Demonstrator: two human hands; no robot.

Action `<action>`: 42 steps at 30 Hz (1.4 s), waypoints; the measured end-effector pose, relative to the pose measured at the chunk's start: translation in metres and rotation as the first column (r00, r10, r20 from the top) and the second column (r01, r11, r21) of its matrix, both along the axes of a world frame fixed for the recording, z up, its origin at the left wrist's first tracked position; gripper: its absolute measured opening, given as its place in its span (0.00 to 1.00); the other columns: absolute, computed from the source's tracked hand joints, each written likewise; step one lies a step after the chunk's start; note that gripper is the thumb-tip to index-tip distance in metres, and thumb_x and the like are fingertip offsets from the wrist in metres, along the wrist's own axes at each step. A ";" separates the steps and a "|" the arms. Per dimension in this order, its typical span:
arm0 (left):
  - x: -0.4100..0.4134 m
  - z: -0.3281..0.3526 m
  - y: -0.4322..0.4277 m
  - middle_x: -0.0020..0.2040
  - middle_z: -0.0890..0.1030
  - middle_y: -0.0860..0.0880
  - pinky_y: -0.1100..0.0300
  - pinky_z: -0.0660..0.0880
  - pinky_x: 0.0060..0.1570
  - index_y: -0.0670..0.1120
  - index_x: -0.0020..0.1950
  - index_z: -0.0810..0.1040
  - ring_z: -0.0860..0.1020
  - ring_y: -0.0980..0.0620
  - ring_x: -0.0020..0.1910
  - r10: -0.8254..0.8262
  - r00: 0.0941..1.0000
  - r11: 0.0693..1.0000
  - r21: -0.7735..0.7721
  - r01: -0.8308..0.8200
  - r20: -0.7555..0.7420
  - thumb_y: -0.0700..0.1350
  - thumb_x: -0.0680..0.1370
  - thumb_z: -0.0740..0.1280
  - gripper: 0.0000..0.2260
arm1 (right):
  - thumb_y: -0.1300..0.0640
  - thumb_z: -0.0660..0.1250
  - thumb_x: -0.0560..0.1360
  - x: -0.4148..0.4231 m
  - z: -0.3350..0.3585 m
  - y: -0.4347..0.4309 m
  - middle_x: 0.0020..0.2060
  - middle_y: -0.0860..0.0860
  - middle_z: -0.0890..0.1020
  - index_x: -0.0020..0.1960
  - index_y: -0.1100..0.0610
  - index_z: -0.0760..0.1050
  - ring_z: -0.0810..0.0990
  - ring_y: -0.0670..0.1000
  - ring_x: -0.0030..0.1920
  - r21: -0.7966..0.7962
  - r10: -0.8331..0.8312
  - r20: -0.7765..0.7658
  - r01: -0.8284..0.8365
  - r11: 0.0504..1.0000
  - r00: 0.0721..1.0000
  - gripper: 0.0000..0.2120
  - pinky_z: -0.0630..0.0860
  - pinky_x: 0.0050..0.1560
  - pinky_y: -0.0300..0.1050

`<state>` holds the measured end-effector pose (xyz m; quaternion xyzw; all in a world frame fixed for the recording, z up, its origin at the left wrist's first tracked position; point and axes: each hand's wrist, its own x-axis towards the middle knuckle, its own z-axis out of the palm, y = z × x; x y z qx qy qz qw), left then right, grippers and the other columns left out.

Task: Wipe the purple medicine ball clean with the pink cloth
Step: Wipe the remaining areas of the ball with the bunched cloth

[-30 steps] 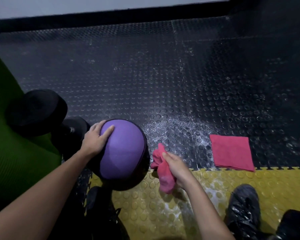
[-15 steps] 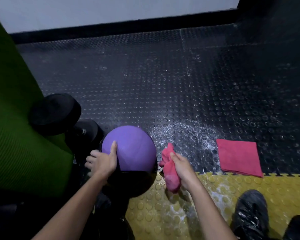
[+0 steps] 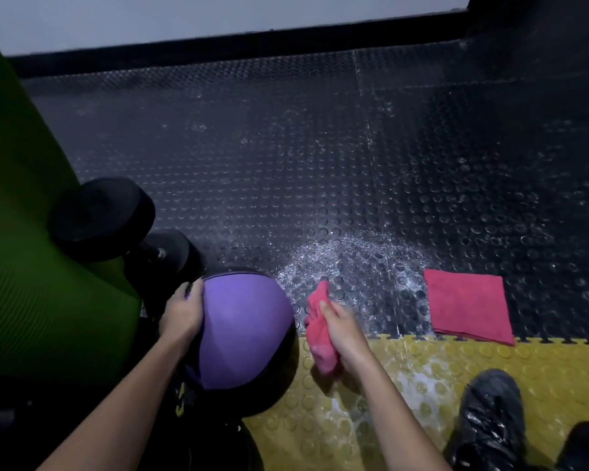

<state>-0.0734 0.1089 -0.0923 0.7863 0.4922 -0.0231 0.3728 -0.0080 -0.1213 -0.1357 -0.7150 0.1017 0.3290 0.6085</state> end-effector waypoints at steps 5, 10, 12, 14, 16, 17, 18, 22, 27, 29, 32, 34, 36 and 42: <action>-0.002 0.015 0.000 0.68 0.73 0.47 0.51 0.63 0.68 0.55 0.68 0.72 0.69 0.41 0.67 -0.125 0.989 0.992 0.015 0.126 -0.075 0.65 0.77 0.54 0.25 | 0.50 0.54 0.79 -0.015 0.002 0.035 0.39 0.53 0.78 0.58 0.54 0.74 0.77 0.54 0.43 -0.140 -0.029 0.010 0.030 0.990 1.000 0.14 0.75 0.51 0.51; -0.003 0.007 -0.047 0.62 0.76 0.55 0.56 0.59 0.63 0.59 0.62 0.77 0.66 0.46 0.59 0.045 0.975 0.979 0.185 -0.087 0.217 0.51 0.82 0.55 0.14 | 0.56 0.57 0.79 -0.041 0.031 0.031 0.61 0.56 0.75 0.65 0.58 0.70 0.72 0.56 0.61 -0.270 -0.010 0.264 0.084 0.959 0.964 0.16 0.61 0.55 0.37; 0.003 0.004 -0.053 0.65 0.73 0.55 0.54 0.57 0.65 0.59 0.63 0.76 0.65 0.46 0.63 0.077 0.979 0.981 0.163 -0.108 0.188 0.51 0.81 0.55 0.14 | 0.57 0.58 0.78 -0.047 0.032 0.033 0.65 0.56 0.71 0.66 0.62 0.69 0.69 0.55 0.65 -0.270 0.023 0.382 0.088 0.959 0.924 0.18 0.58 0.61 0.38; 0.010 0.001 -0.049 0.71 0.68 0.55 0.53 0.55 0.68 0.57 0.68 0.72 0.63 0.47 0.69 0.098 0.985 0.989 0.098 -0.112 0.140 0.52 0.81 0.54 0.16 | 0.57 0.57 0.79 -0.035 0.025 0.029 0.62 0.58 0.74 0.63 0.63 0.71 0.71 0.56 0.63 -0.274 -0.033 0.367 0.142 0.951 0.929 0.16 0.63 0.59 0.40; 0.016 -0.003 -0.054 0.73 0.65 0.54 0.51 0.56 0.71 0.55 0.71 0.68 0.63 0.48 0.72 0.083 0.988 0.994 0.058 -0.091 0.132 0.53 0.81 0.53 0.19 | 0.55 0.55 0.80 -0.012 0.021 0.021 0.54 0.60 0.78 0.57 0.61 0.74 0.75 0.58 0.57 -0.268 -0.105 0.209 0.160 0.950 0.972 0.14 0.67 0.52 0.43; 0.017 -0.005 -0.061 0.74 0.65 0.54 0.49 0.57 0.71 0.55 0.72 0.67 0.62 0.48 0.72 0.066 0.990 0.995 0.064 -0.074 0.128 0.53 0.81 0.53 0.19 | 0.54 0.55 0.80 -0.001 0.021 0.018 0.52 0.59 0.78 0.55 0.59 0.75 0.76 0.59 0.55 -0.289 -0.113 0.138 0.149 0.946 0.984 0.14 0.68 0.51 0.45; 0.017 -0.005 -0.068 0.74 0.65 0.54 0.47 0.57 0.71 0.54 0.72 0.66 0.62 0.48 0.72 0.052 0.991 0.995 0.084 -0.062 0.122 0.53 0.81 0.52 0.19 | 0.53 0.54 0.80 0.005 0.024 0.017 0.52 0.59 0.79 0.56 0.58 0.75 0.76 0.59 0.55 -0.327 -0.089 0.115 0.122 0.937 0.989 0.14 0.69 0.51 0.46; 0.013 -0.004 -0.085 0.75 0.63 0.55 0.48 0.55 0.72 0.54 0.73 0.64 0.58 0.50 0.74 0.003 0.994 0.985 0.172 -0.021 0.107 0.53 0.82 0.51 0.20 | 0.49 0.53 0.78 -0.018 0.051 0.041 0.67 0.54 0.70 0.66 0.58 0.70 0.65 0.54 0.68 -0.423 0.243 0.456 -0.031 0.905 0.856 0.21 0.59 0.66 0.44; -0.009 -0.008 -0.106 0.74 0.65 0.52 0.49 0.55 0.71 0.50 0.72 0.67 0.60 0.46 0.73 -0.217 0.970 0.924 0.344 0.167 0.113 0.61 0.74 0.42 0.32 | 0.42 0.45 0.73 -0.029 0.058 0.050 0.67 0.50 0.70 0.64 0.53 0.72 0.61 0.53 0.71 -0.521 0.396 0.594 -0.040 0.852 0.700 0.28 0.59 0.68 0.52; -0.012 -0.009 -0.111 0.73 0.67 0.52 0.49 0.55 0.71 0.50 0.71 0.68 0.61 0.47 0.73 -0.266 0.956 0.900 0.386 0.201 0.123 0.62 0.72 0.41 0.34 | 0.49 0.54 0.77 -0.008 0.045 0.035 0.63 0.53 0.74 0.62 0.54 0.74 0.69 0.55 0.66 -0.458 0.269 0.537 0.009 0.889 0.799 0.19 0.64 0.64 0.48; -0.012 -0.005 -0.111 0.72 0.68 0.55 0.53 0.52 0.72 0.54 0.69 0.70 0.60 0.51 0.73 -0.271 0.943 0.922 0.334 0.197 0.193 0.62 0.73 0.40 0.32 | 0.51 0.56 0.78 0.028 0.034 0.008 0.58 0.56 0.78 0.60 0.53 0.75 0.75 0.57 0.59 -0.362 0.068 0.146 -0.010 0.932 0.987 0.15 0.70 0.60 0.48; -0.008 -0.001 -0.112 0.72 0.68 0.55 0.55 0.50 0.72 0.54 0.70 0.69 0.59 0.53 0.73 -0.205 0.951 0.959 0.243 0.147 0.233 0.59 0.75 0.42 0.28 | 0.49 0.54 0.79 0.028 0.042 0.004 0.56 0.57 0.79 0.57 0.55 0.76 0.76 0.57 0.57 -0.426 0.079 0.083 -0.036 0.904 0.993 0.17 0.71 0.56 0.48; -0.003 0.002 -0.116 0.73 0.66 0.52 0.53 0.50 0.72 0.50 0.73 0.65 0.59 0.52 0.74 -0.094 0.973 0.981 0.185 0.056 0.208 0.54 0.79 0.46 0.24 | 0.48 0.53 0.79 0.006 0.050 0.011 0.59 0.55 0.76 0.58 0.56 0.75 0.73 0.56 0.59 -0.530 0.192 0.229 -0.043 0.847 0.954 0.17 0.68 0.59 0.48; -0.021 -0.008 -0.104 0.72 0.68 0.43 0.53 0.56 0.70 0.40 0.72 0.66 0.63 0.46 0.72 0.053 0.979 0.978 0.190 -0.091 0.198 0.45 0.82 0.53 0.19 | 0.49 0.54 0.77 -0.029 0.057 0.031 0.66 0.52 0.71 0.65 0.56 0.72 0.67 0.53 0.68 -0.460 0.385 0.568 -0.107 0.881 0.727 0.20 0.62 0.66 0.46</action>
